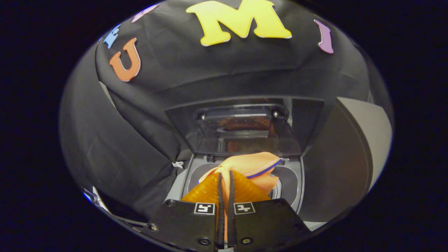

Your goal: Put the clothes into the washing machine and then close the washing machine lid.

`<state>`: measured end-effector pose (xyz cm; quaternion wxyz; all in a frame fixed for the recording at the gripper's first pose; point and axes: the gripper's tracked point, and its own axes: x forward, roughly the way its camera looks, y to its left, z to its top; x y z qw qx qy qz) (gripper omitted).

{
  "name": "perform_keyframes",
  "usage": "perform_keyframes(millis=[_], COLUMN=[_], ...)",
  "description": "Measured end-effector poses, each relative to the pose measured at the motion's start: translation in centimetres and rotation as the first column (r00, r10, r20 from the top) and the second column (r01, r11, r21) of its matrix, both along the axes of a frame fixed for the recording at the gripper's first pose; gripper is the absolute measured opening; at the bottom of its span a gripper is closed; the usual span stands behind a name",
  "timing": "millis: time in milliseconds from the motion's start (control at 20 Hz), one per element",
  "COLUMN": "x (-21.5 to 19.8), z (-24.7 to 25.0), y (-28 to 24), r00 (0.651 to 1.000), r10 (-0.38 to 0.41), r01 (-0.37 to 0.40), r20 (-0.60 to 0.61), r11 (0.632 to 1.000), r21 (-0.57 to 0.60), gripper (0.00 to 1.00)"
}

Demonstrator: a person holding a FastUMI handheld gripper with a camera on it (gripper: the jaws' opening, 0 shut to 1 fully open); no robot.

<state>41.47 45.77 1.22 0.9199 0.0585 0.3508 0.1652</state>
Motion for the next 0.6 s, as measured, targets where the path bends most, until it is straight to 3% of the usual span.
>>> perform_keyframes(millis=[400,600], x=[0.3,0.6], z=[-7.0,-7.5], y=[-0.8,-1.4], r00=[0.977,0.971], r10=[-0.081,-0.11], r01=[0.067,0.092], r20=[-0.199,-0.213], r11=[0.995,0.991], r21=[-0.078,-0.095], gripper=[0.07,0.07])
